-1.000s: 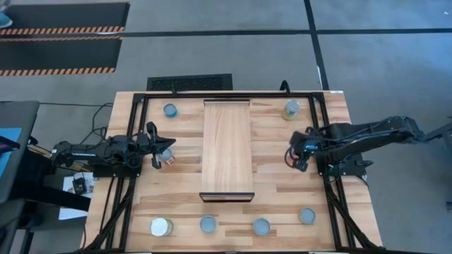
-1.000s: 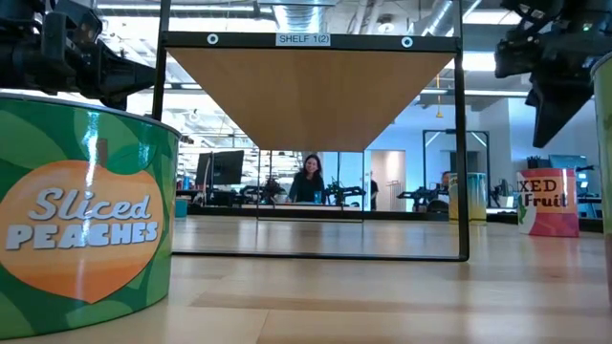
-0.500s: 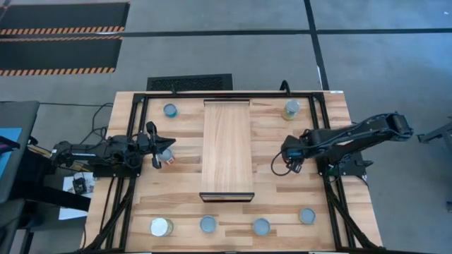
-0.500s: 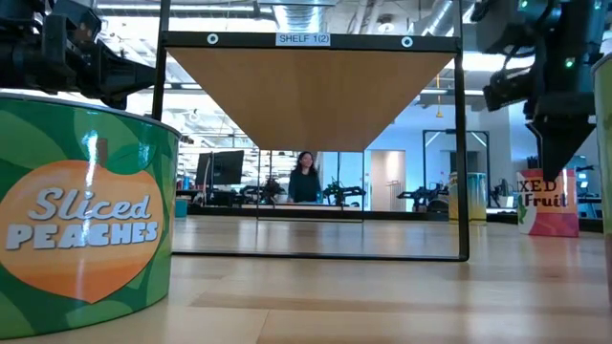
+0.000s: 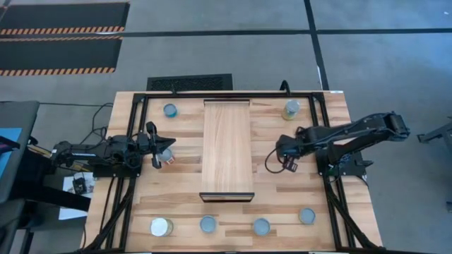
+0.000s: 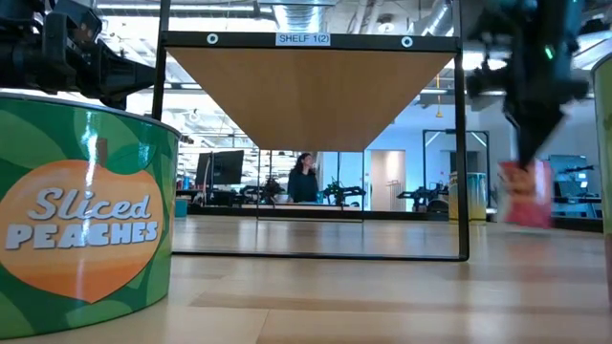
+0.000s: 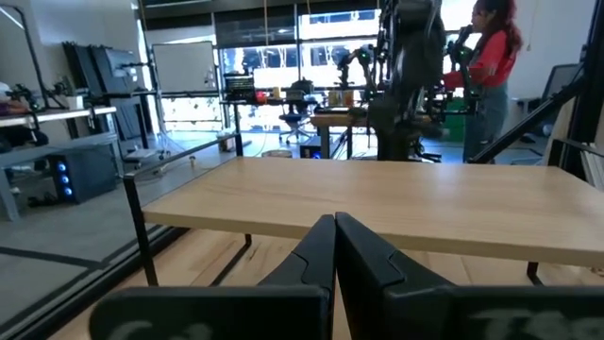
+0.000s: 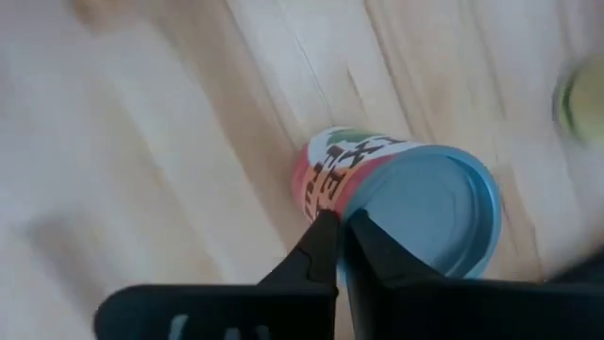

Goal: Pick and place cans onto a shelf
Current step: Put the big white can on the shelf

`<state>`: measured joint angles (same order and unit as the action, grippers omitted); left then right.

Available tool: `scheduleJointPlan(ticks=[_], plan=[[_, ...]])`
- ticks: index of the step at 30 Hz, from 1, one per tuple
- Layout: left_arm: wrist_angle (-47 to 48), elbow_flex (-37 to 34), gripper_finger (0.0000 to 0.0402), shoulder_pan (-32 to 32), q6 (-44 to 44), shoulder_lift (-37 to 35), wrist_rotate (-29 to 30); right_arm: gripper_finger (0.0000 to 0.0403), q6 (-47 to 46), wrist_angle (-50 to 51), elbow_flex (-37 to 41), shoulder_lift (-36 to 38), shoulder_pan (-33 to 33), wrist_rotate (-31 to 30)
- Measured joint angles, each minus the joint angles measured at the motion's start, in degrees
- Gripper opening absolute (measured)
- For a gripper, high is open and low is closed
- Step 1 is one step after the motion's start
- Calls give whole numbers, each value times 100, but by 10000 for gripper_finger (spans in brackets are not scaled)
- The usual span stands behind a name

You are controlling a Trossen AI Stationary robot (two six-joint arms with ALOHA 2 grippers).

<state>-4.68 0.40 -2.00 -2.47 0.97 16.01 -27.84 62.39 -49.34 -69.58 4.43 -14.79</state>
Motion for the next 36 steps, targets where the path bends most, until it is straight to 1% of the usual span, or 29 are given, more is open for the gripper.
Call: scheduleJointPlan(ticks=[4, 9, 11, 13, 16, 19, 22, 26, 30, 36], plan=[[-1, 1, 0, 0, 3, 0, -38, 19, 445, 105, -871, -16, -9, -122], [-1, 1, 0, 0, 39, 1, -37, 8, 819, 565, -2153, -20, -9, -758], [-1, 1, 0, 0, 11, 0, -33, 10, 1163, 587, -2626, -27, -48, -994], [-1, -1, 0, 0, 9, 0, -31, 11, 1680, 511, -3116, -183, -155, -1073], [-43, -1, 0, 0, -11, 2, -30, 10, 2789, 481, -3812, -602, -431, -920], [-136, 1, 0, 0, -76, 2, -31, 7, 3687, 471, -4547, -1213, -806, -578], [-200, 0, 0, 0, -95, 0, -29, 7, 4348, 579, -5162, -1849, -1135, -196], [-276, 1, 0, 0, -151, 0, -33, 8, 5159, 889, -5792, -2580, -1442, 264], [-267, 1, 0, 0, -241, 0, -35, 8, 5641, 1149, -6320, -3194, -1618, 444], [-259, 1, 0, 0, -239, 1, -35, 8, 5836, 1813, -6896, -3896, -1745, 444]])
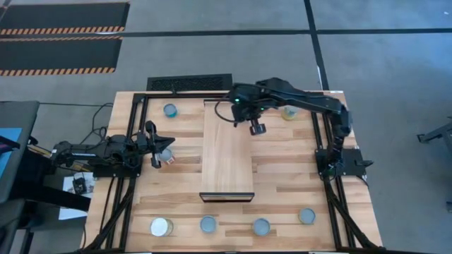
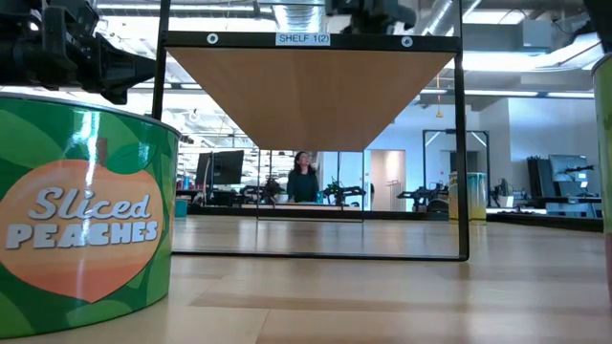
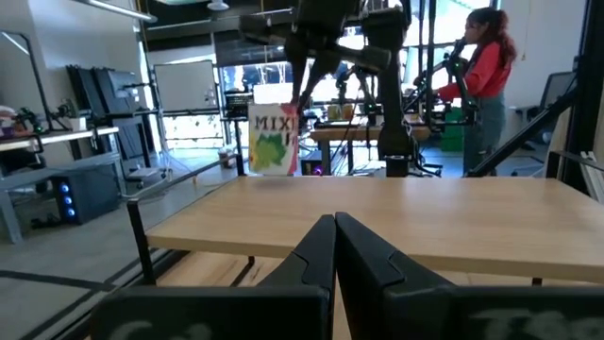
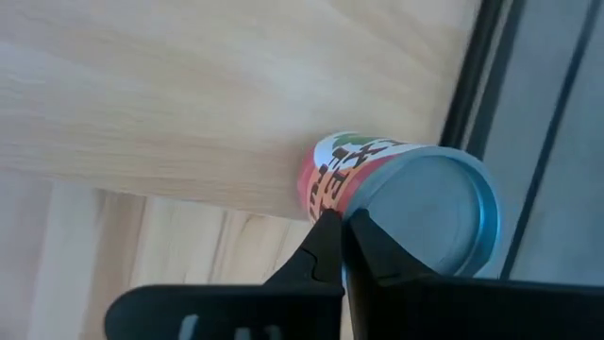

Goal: Pick and place cans onto a shelf
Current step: Put the big white can on the shelf, then put the small blue can on the shelf

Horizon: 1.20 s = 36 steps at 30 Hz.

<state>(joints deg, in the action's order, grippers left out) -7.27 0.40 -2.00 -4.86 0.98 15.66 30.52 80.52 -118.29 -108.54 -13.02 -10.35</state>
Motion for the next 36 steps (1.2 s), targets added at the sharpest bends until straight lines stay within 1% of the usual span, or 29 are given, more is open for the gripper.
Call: scheduleJointPlan(ticks=[4, 11, 20, 28, 33, 36], plan=[[4, -1, 0, 0, 0, 0, 0, 9, 20, 94, -112, -234, -36, -10], [36, -1, 0, 0, 173, 2, -4, 14, 85, -63, -108, -246, -104, 0], [35, -2, 0, 0, 247, 2, -4, 64, -46, -151, -106, -224, -104, -9], [33, 0, 0, 0, 249, 2, -4, 81, -48, -382, -103, -222, -104, -40], [31, 0, 0, 0, 249, -1, -4, 92, -45, -648, -103, -219, -20, -541], [28, -2, 0, 0, 206, 2, -4, 98, -34, -569, -200, -219, 87, -718]])
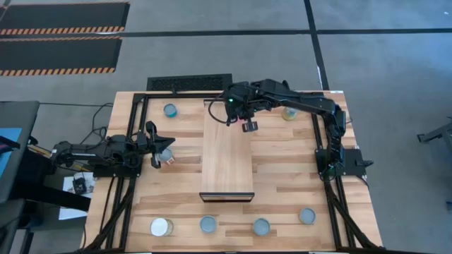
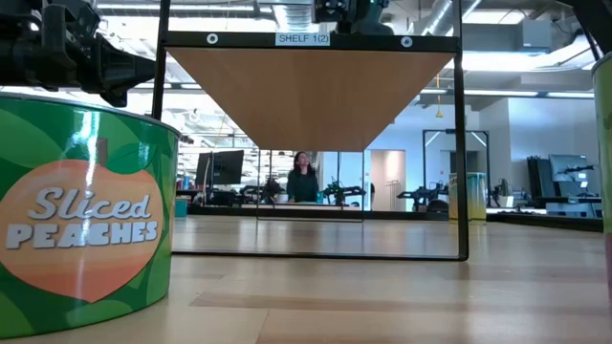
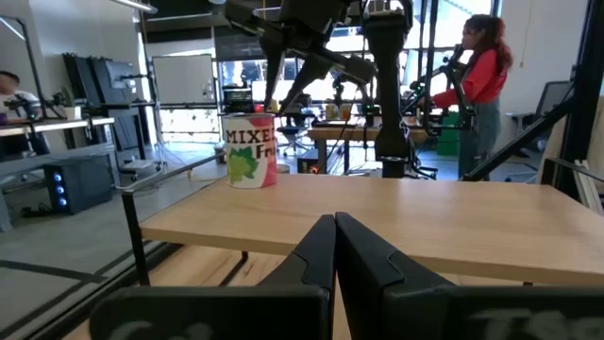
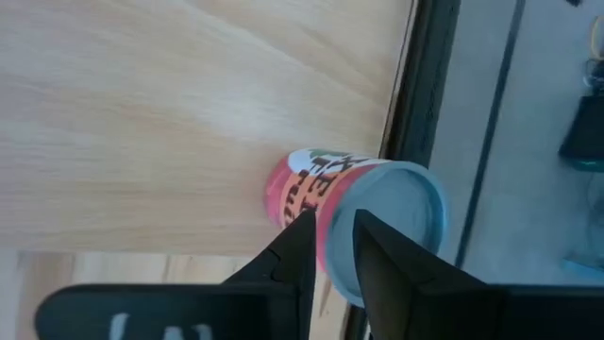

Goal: Pick and place cans onto a shelf
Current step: Put the small blue can on the shelf

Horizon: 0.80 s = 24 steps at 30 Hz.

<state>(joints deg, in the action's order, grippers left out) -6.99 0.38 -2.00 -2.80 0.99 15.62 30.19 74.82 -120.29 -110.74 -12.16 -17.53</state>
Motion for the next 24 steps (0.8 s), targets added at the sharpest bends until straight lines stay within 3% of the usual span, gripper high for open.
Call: scheduleJointPlan(ticks=[6, 12, 17, 24], plan=[[-55, 1, 0, 0, -299, 0, 26, 95, -334, 289, -279, 11, 284, -63], [-206, 1, 0, 0, -608, -1, 32, 15, -1159, 465, 175, 475, 754, 792], [-262, 0, 0, 0, -602, -2, -31, 13, -1488, -974, 1517, 1306, 1382, 856], [-263, 0, 0, 0, -498, -2, -83, 7, -1682, -4031, 3873, 2622, 2094, 813]])
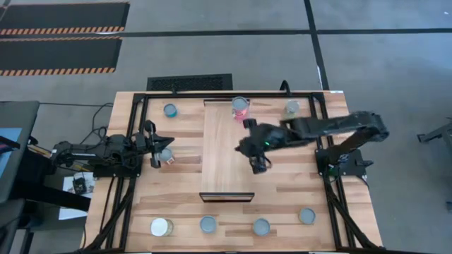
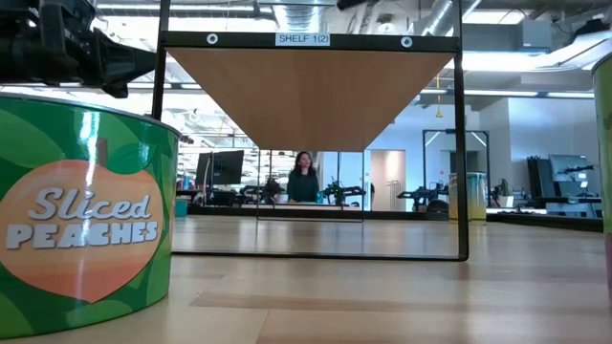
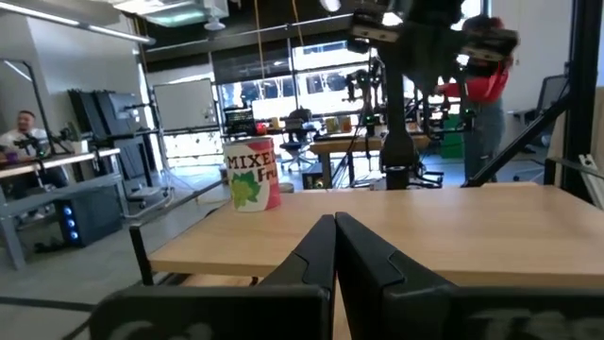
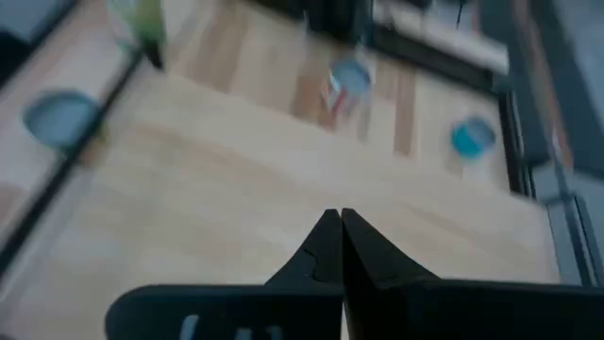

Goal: Pick and place cans onto a shelf
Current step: Put the small blue can on the shelf

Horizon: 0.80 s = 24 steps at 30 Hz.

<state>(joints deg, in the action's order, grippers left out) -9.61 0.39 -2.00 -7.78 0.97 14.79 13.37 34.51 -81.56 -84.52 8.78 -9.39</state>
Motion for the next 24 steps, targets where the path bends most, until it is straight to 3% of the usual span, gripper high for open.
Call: scheduleJointPlan(ticks=[4, 9, 17, 24], plan=[[-14, 0, 0, -2, 49, 0, 0, 4, -227, -1458, 1257, 635, 401, -363], [10, 0, 0, -2, 130, 0, -3, 5, -952, -2106, 2252, 1040, 1282, -1276], [311, 2, 0, 0, 534, 1, -19, 6, -2119, -2212, 2474, 883, 3172, -3144], [366, 1, 0, -2, 550, 12, -104, 6, -3148, -2083, 2491, 655, 4286, -3705]])
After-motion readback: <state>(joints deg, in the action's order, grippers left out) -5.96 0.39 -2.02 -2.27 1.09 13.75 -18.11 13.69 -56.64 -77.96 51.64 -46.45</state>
